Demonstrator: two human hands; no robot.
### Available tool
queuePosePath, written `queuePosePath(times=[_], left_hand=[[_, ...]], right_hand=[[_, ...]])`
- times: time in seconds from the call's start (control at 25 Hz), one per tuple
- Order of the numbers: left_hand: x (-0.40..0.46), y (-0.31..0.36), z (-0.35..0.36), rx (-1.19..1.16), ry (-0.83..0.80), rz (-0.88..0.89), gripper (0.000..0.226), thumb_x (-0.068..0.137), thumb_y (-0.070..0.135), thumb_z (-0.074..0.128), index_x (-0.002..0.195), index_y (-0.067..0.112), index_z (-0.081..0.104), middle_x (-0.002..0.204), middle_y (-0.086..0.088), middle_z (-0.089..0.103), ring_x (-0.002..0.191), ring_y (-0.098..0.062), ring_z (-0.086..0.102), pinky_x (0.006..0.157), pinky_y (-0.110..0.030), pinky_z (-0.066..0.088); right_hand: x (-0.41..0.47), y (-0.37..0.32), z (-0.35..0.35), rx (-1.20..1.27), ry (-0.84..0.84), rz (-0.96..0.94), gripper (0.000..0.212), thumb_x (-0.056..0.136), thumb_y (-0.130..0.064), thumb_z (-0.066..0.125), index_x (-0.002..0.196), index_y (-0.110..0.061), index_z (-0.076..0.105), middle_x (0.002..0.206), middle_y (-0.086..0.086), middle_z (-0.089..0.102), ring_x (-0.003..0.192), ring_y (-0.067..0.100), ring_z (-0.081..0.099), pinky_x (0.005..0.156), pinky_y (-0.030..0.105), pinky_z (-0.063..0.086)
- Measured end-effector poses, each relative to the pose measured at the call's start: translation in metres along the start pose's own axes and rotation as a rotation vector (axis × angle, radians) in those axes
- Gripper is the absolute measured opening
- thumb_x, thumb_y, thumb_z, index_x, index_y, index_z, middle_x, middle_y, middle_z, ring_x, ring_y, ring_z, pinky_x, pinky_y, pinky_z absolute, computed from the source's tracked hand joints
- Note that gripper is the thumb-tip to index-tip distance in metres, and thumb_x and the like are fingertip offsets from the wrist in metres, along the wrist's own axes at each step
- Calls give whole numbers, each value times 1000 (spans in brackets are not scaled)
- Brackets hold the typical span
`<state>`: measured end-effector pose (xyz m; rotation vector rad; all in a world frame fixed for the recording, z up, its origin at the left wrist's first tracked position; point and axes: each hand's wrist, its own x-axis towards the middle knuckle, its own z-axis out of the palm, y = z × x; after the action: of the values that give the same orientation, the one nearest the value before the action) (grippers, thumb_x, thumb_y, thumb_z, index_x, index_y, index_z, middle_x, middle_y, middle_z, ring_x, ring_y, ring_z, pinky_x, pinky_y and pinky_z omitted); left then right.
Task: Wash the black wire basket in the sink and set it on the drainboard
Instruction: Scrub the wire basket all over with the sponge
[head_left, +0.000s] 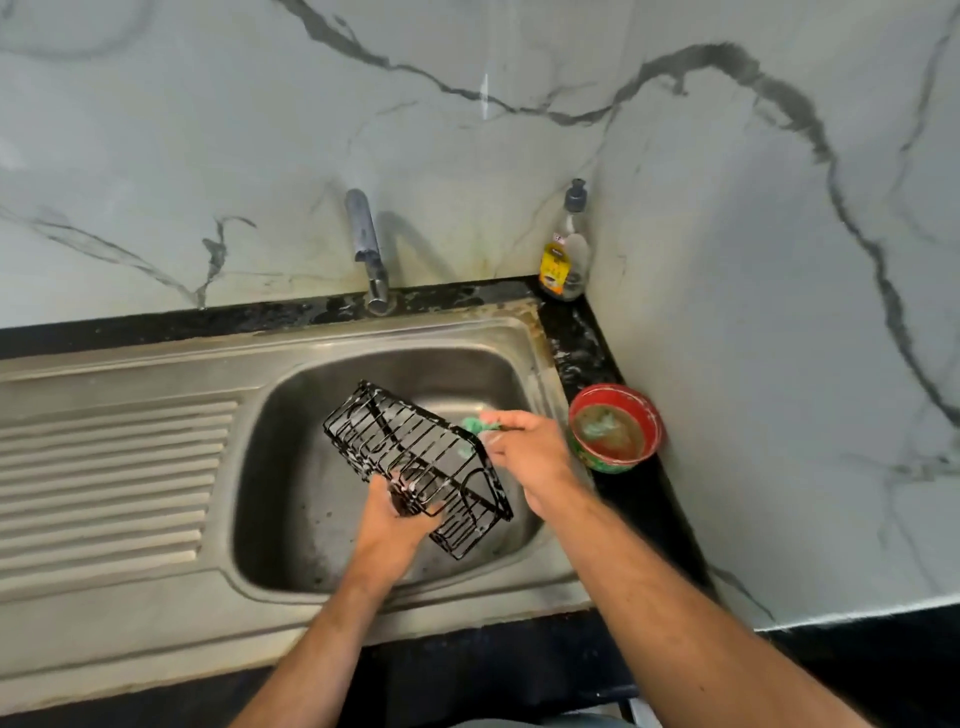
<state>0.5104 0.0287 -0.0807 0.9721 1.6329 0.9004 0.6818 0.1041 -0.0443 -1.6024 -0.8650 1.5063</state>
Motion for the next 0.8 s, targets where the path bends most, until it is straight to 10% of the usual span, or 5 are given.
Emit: queuePosePath(times=[0.36, 0.8], left_hand=[[21, 23, -30, 154, -70, 10, 76, 80, 30, 87, 137, 12, 40, 143, -5, 54, 133, -26, 50, 116, -51, 39], [27, 33, -55, 131, -58, 17, 62, 74, 36, 89, 119, 18, 51, 116, -2, 68, 112, -23, 64, 104, -48, 48]], right_hand=[[-3, -30, -45, -372, 464, -262, 23, 84, -13, 66, 98, -25, 79, 90, -4, 79, 78, 10, 73, 82, 27, 59], [6, -19, -87, -750, 513, -34, 25, 89, -13, 66, 108, -22, 78, 130, 7, 67, 119, 27, 63, 110, 36, 45]])
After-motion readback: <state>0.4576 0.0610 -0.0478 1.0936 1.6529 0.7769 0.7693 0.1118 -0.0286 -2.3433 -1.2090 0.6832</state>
